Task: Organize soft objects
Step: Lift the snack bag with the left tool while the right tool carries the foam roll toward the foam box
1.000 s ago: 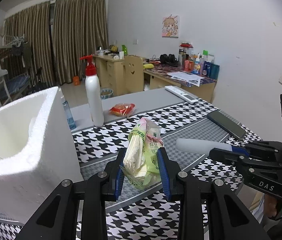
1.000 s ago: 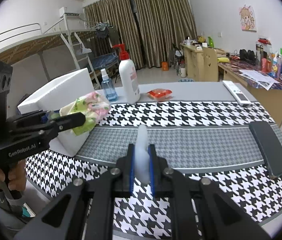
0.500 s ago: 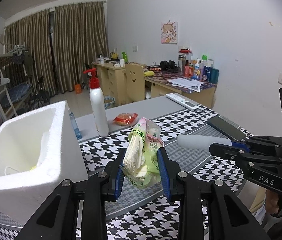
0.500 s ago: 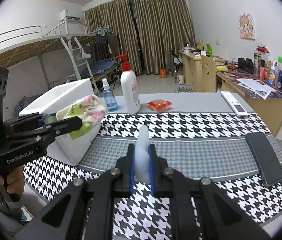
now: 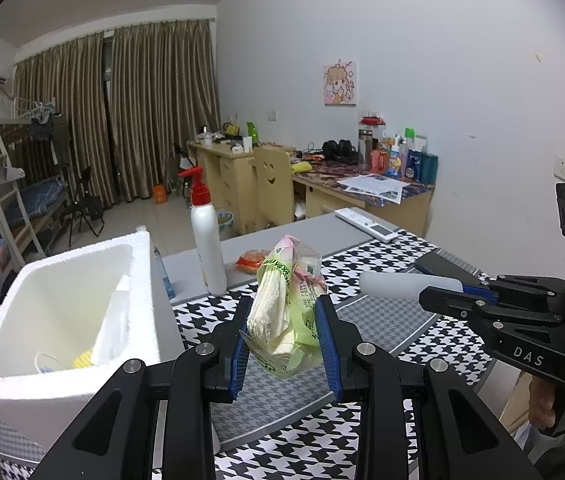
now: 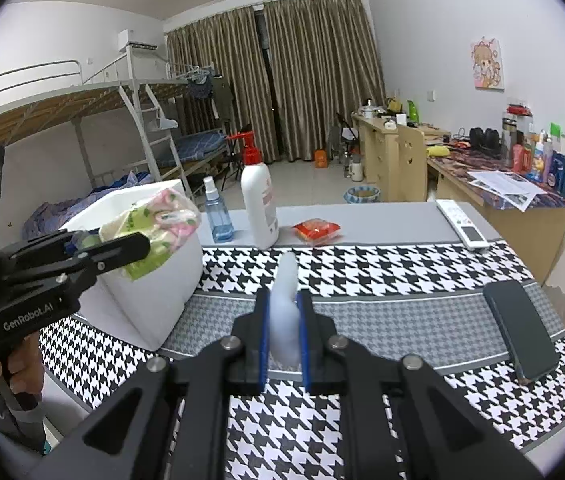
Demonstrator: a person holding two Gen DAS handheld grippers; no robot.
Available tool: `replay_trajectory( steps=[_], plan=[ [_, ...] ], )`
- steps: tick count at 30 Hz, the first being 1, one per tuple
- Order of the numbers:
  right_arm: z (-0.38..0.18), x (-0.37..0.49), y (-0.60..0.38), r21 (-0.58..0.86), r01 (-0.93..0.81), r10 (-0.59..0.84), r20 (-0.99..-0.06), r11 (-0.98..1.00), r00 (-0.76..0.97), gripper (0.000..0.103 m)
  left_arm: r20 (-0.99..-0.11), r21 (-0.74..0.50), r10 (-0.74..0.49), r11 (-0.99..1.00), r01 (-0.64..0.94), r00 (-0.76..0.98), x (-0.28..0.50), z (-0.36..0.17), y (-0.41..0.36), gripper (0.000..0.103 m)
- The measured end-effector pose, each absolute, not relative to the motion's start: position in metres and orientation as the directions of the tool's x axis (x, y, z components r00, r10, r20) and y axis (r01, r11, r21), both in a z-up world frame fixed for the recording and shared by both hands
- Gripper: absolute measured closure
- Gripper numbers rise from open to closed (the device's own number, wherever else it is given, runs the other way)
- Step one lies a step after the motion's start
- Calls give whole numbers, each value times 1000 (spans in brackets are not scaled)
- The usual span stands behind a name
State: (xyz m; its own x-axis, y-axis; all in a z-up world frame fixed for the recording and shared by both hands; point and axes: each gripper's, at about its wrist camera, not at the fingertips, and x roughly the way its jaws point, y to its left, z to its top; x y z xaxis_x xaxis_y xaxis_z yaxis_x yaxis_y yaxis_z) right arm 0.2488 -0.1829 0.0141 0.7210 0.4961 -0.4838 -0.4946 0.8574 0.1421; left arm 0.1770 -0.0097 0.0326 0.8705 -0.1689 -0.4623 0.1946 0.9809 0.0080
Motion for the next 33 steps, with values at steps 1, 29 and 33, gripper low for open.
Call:
replay_trajectory(
  steps=[1,29,33],
  plan=[
    [15,249,-182,139,-495,495,-481,858,723,88,-459,9,-167,981,192,872,177,33,-9,70],
    [41,245,-169,112,-505,500,-431,856,751,88,-389,16,-138,988,157,911,170,56,4,70],
    [41,248,-167,111,-509,503,-430,854,750,88,-386,16,-133,988,151,913,170,57,6,70]
  ],
)
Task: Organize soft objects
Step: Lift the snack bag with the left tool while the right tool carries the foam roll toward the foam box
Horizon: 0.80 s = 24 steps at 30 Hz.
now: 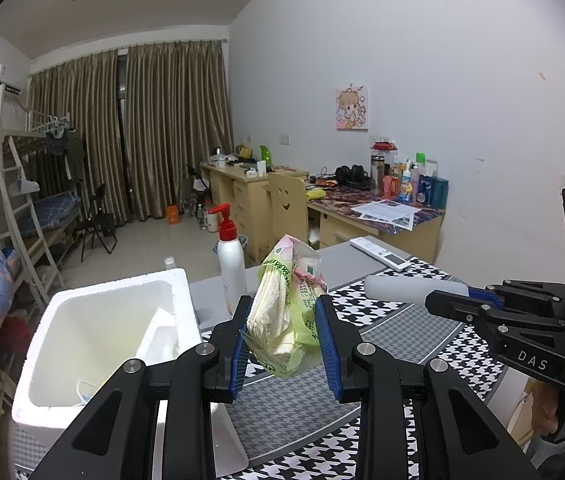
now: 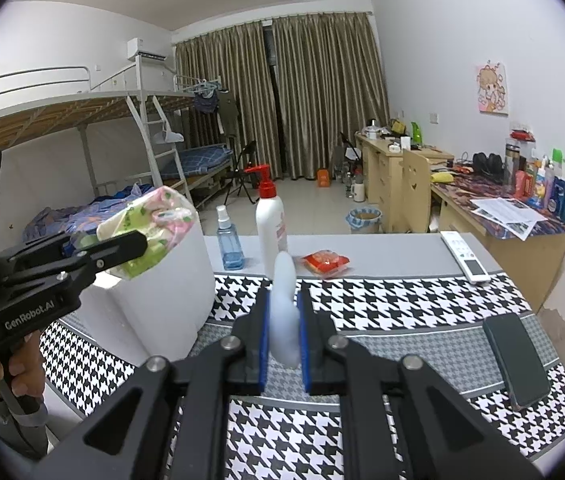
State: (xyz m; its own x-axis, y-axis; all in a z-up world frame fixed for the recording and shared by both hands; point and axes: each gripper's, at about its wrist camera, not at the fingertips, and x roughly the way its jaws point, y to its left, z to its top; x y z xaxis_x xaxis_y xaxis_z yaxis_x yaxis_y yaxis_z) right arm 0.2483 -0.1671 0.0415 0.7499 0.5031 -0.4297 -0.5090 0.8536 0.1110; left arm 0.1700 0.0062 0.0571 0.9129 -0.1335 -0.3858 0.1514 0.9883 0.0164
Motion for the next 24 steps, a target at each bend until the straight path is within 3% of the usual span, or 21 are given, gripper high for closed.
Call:
replay_trajectory(
  steps=[24],
  plan=[
    [55,246,-151,107,-561,554,-389,821,736,88,-356,14,-79,996,89,931,162,67,24,70]
  ],
)
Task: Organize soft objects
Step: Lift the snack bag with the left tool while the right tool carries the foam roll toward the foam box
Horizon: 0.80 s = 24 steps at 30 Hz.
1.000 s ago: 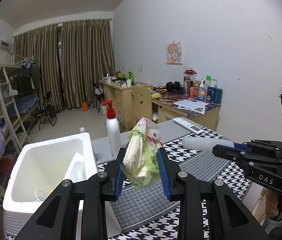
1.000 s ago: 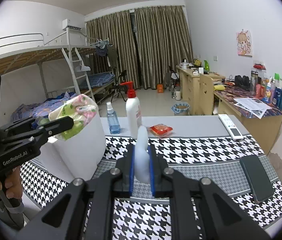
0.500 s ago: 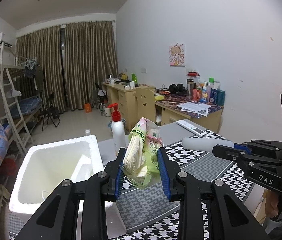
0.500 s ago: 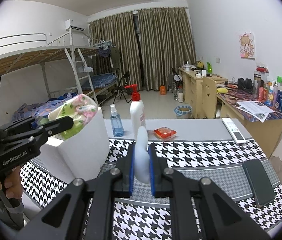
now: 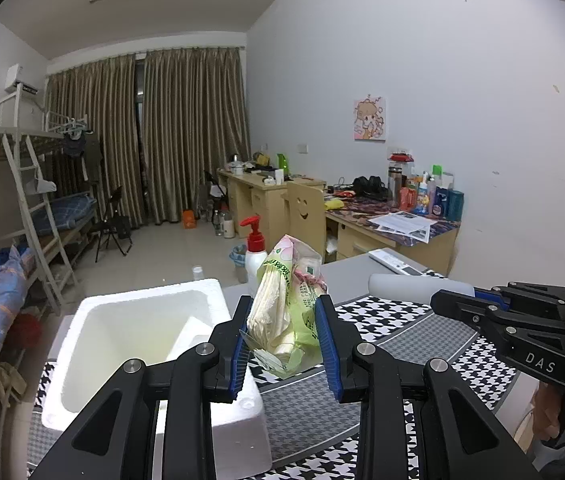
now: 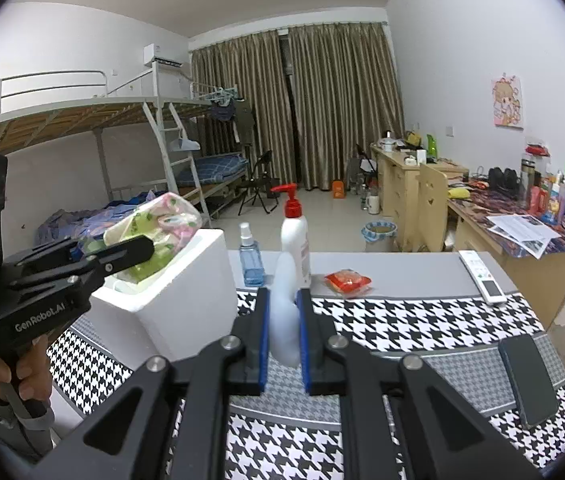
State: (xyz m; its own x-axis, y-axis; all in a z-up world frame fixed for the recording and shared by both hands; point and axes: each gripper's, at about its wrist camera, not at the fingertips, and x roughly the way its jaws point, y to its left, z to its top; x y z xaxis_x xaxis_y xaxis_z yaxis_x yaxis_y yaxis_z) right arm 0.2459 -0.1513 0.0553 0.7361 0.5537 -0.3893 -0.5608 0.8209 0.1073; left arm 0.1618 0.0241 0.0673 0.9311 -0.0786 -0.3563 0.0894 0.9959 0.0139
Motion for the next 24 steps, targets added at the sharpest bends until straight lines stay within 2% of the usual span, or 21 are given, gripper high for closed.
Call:
replay_trajectory(
  steps=[24],
  plan=[
    [65,253,-115,109,-630,619,-377,769,689,88,-344,8,14,1000,-12,939,163,76,53,70]
  ],
)
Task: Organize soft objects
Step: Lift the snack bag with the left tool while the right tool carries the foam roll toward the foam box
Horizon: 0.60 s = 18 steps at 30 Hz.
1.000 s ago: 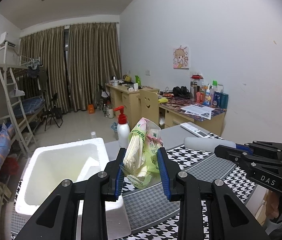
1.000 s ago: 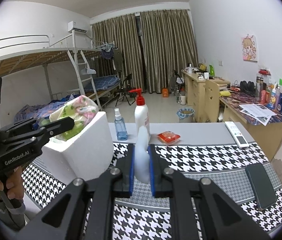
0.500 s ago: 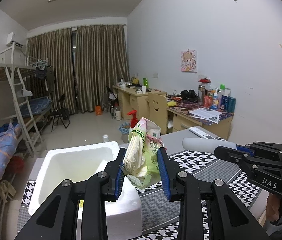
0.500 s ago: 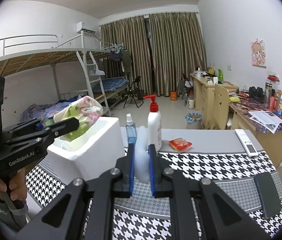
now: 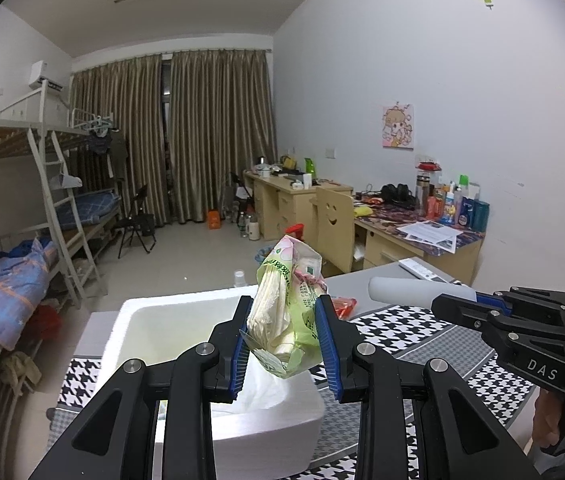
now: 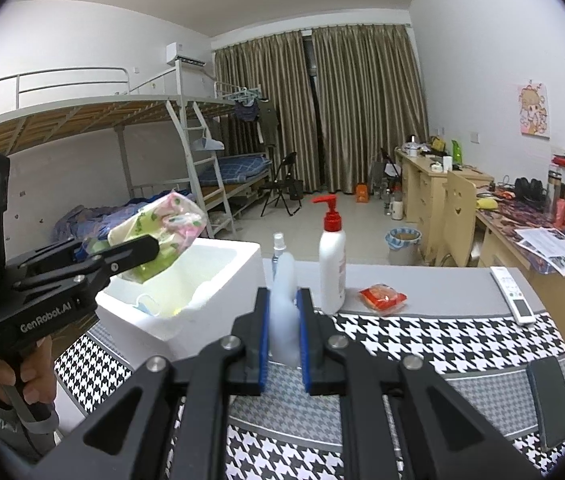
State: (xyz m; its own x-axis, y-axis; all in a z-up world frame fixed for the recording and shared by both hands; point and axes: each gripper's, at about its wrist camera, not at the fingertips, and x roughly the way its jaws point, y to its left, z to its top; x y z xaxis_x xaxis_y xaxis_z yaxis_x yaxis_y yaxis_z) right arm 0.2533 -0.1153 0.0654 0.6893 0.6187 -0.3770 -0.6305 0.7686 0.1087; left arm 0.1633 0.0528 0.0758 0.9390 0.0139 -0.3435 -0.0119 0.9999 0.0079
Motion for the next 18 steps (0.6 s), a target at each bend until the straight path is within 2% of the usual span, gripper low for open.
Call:
replay_trajectory(
  steps=[18],
  plan=[
    [69,256,-90,109,-672,655,-381,732,652,88,-348,-12,73,997,-83,935,165,77,72,70]
  ],
)
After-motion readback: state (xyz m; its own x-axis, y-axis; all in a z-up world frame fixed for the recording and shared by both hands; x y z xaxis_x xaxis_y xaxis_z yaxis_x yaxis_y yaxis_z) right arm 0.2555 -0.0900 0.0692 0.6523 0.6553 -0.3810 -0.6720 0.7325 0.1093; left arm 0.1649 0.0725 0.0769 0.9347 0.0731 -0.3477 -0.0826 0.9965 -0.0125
